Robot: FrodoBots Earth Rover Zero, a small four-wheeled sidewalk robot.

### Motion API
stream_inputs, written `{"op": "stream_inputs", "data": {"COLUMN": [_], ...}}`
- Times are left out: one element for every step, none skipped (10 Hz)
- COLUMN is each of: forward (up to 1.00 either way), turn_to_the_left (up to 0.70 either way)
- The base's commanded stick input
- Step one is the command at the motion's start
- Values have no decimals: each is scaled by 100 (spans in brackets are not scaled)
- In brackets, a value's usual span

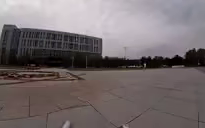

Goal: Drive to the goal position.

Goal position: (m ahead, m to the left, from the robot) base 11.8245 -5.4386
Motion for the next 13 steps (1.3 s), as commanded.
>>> {"op": "stream_inputs", "data": {"forward": [70,70,70,70,70,70,70,70,70,70,70,70,70], "turn_to_the_left": [0,0,0,0,0,0,0,0,0,0,0,0,0]}}
